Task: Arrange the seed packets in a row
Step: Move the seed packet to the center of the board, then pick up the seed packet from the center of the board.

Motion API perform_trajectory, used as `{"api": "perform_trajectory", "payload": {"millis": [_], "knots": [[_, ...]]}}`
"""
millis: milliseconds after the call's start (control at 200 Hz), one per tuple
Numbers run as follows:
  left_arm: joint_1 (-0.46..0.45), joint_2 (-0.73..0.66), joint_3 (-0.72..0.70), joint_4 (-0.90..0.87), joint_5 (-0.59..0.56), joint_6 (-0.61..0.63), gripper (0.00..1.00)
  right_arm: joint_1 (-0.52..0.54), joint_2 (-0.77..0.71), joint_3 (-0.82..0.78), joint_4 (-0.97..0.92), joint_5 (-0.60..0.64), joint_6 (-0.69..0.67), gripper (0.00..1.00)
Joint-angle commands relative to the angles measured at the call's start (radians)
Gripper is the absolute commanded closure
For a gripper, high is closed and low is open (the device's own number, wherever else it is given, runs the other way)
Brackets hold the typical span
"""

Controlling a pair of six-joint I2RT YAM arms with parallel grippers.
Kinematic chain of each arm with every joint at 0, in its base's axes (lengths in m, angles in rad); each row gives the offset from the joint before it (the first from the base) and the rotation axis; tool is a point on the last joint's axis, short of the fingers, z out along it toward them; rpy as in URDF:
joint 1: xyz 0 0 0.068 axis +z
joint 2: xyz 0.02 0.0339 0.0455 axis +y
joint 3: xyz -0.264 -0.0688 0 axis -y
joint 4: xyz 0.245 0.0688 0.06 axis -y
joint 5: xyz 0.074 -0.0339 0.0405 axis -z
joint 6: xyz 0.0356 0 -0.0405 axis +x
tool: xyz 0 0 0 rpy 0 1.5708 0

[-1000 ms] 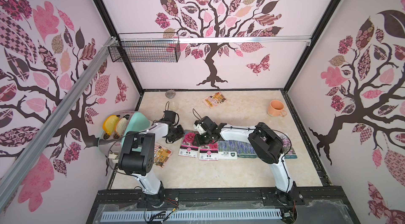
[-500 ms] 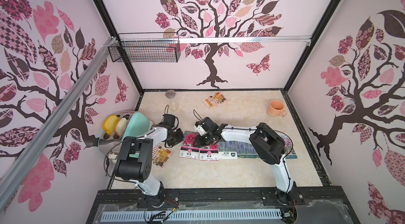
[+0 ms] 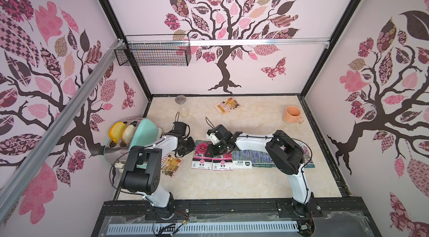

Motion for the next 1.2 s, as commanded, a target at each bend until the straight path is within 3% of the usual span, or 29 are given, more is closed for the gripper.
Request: {"api": "perform_trajectory", "payload": {"millis": [0,305,505,705,970,1195], "knots": [[-0.006,0.022,-0.032,-0.100,-0.046,0.004,0.76,0.009,-0.030,0.027,0.001,-0.042,-0.043,0.59],[-0.007,-0.036,-0.025,-0.116,-0.067,-0.014,0.76,0.009,-0.061,0.099,0.004,-0.056,-0.090,0.58],[0.002,-0.141,0.009,-0.187,-0.151,-0.032,0.67,0.005,-0.043,0.193,-0.058,-0.046,-0.116,0.56],[0.012,-0.214,0.113,-0.133,-0.163,0.016,0.58,-0.116,-0.018,0.269,-0.083,-0.056,-0.080,0.51],[0.011,-0.068,0.353,0.008,-0.088,0.123,0.57,-0.326,0.072,0.440,-0.104,-0.085,-0.053,0.51],[-0.017,0.215,0.575,0.049,0.007,0.195,0.57,-0.484,0.272,0.712,-0.175,-0.076,0.013,0.52]]}}
